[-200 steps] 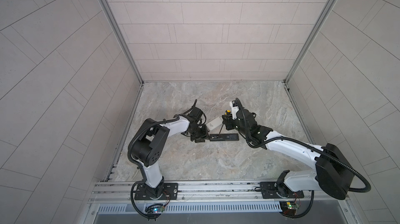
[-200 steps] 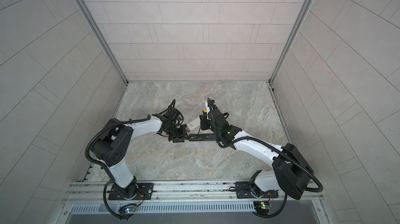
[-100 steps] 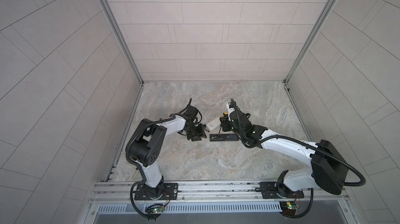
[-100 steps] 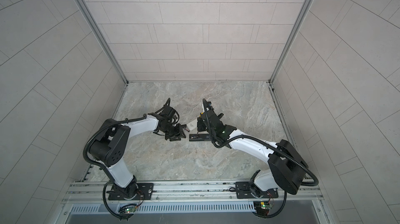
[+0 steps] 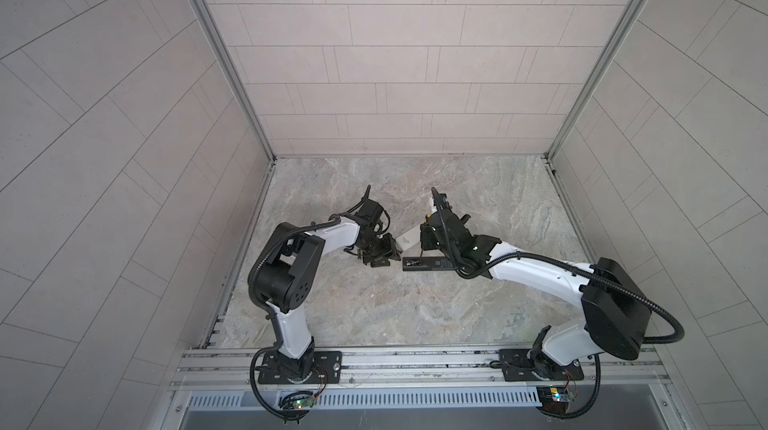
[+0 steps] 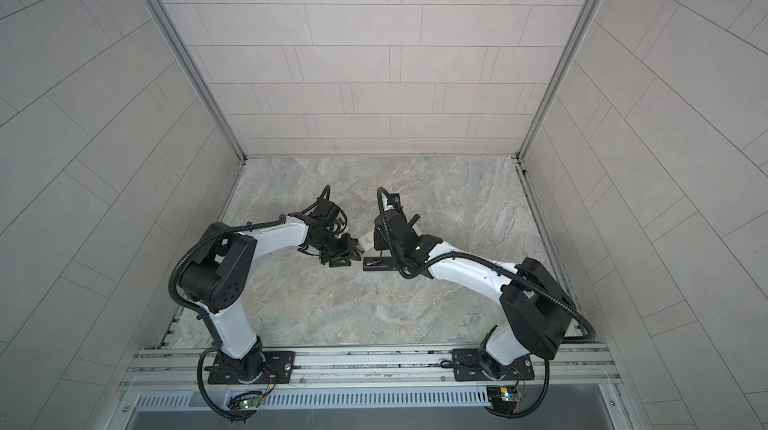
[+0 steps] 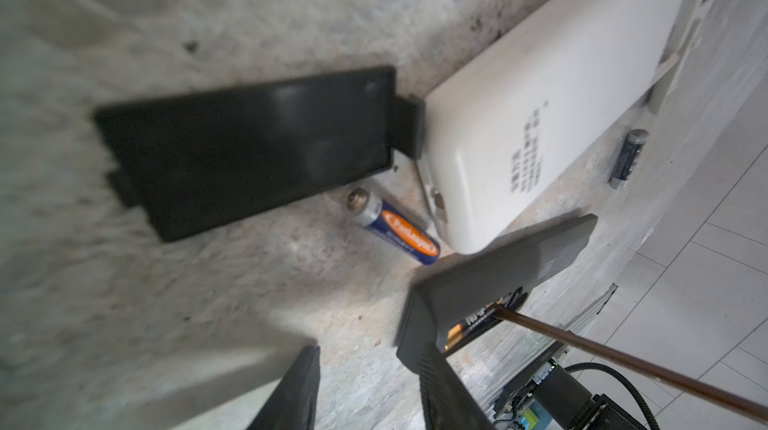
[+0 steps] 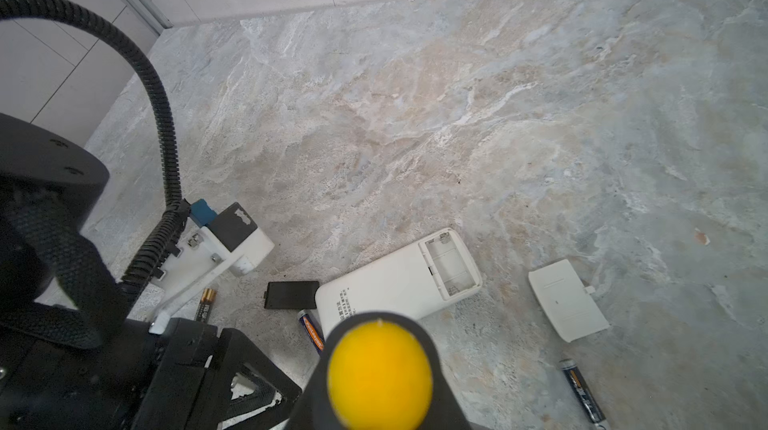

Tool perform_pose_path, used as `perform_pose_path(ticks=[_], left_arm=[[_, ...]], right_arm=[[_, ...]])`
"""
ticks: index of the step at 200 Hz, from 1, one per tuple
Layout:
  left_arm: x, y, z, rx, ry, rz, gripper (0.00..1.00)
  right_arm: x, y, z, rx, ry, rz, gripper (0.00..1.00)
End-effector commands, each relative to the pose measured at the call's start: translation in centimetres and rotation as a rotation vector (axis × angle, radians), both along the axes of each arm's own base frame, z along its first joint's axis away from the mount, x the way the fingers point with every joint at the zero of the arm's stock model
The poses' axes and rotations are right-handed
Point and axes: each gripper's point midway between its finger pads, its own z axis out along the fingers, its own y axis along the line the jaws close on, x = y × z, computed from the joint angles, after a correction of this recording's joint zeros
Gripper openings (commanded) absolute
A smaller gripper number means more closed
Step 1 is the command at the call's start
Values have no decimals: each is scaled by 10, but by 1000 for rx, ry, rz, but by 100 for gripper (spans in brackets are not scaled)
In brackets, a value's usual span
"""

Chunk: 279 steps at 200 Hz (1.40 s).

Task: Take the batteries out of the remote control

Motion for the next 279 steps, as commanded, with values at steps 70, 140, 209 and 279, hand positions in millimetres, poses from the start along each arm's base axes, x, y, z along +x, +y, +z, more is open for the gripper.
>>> perform_pose_path(ticks=[70, 140, 209, 279], left_arm=[[-40, -7, -27, -7, 121, -80, 42], [-55, -28, -26, -59, 145, -145, 39], [-37, -10, 0, -23, 42, -113, 40], [5, 13, 26, 57, -50, -63, 49]], right_arm=[[-6, -38, 15, 184, -127, -345, 0], [-32, -74, 14, 275, -205, -577, 0], [-48, -74, 11, 341, -249, -646, 0], [-56, -68, 12, 316, -258, -661, 0]])
